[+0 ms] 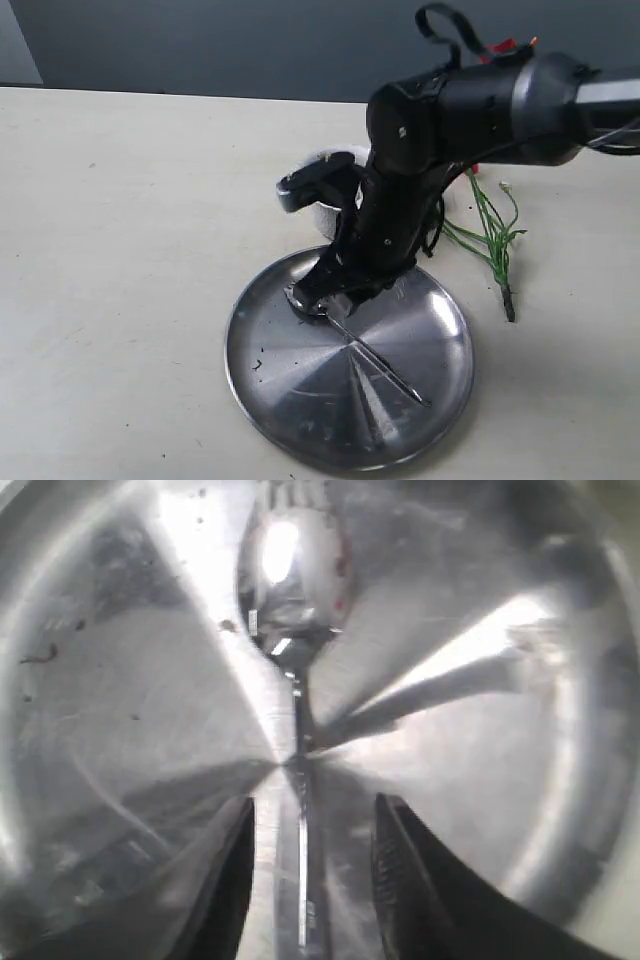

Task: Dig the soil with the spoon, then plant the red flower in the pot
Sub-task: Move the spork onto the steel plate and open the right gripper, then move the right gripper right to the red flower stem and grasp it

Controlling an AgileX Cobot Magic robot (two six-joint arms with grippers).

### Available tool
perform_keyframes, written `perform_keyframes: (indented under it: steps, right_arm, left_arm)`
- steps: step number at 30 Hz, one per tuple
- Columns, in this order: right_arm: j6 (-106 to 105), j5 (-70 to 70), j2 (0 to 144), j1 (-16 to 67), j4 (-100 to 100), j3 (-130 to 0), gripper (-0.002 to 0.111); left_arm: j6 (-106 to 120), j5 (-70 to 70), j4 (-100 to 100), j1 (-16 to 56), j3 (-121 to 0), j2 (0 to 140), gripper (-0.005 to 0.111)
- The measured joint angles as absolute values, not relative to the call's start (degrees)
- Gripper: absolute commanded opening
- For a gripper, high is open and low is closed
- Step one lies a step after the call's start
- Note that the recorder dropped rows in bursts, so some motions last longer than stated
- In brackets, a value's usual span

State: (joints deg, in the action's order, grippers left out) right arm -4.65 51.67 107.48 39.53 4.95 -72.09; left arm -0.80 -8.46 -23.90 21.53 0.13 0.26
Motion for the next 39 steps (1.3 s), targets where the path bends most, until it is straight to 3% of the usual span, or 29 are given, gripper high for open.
perform_keyframes:
  steps: [7, 16, 34, 36, 39]
  right_arm:
    - [11.0, 52.6, 100.6, 31.1, -11.7, -69.9, 0.038]
    - [13.9, 42.9, 103.6, 15.7, -12.5, -70.3, 0.038]
    - [12.0, 29.8, 112.0, 15.2, -13.1, -70.8, 0.038]
    - [12.0, 29.1, 113.1, 15.2, -14.1, -70.8, 0.035]
    - [12.0, 28.5, 114.6, 15.1, -14.7, -70.8, 0.014]
  left_arm:
    - [-0.8, -8.5, -23.9, 21.5, 0.1, 0.3, 0.001]
    - [-0.8, -8.5, -23.9, 21.5, 0.1, 0.3, 0.001]
    - [-0.8, -8.5, -23.9, 21.5, 0.1, 0.3, 0.001]
    - [-0.8, -8.5, -23.9, 21.5, 0.1, 0.3, 0.001]
    - [-0.8, -8.5, -23.9, 21.5, 0.1, 0.3, 0.001]
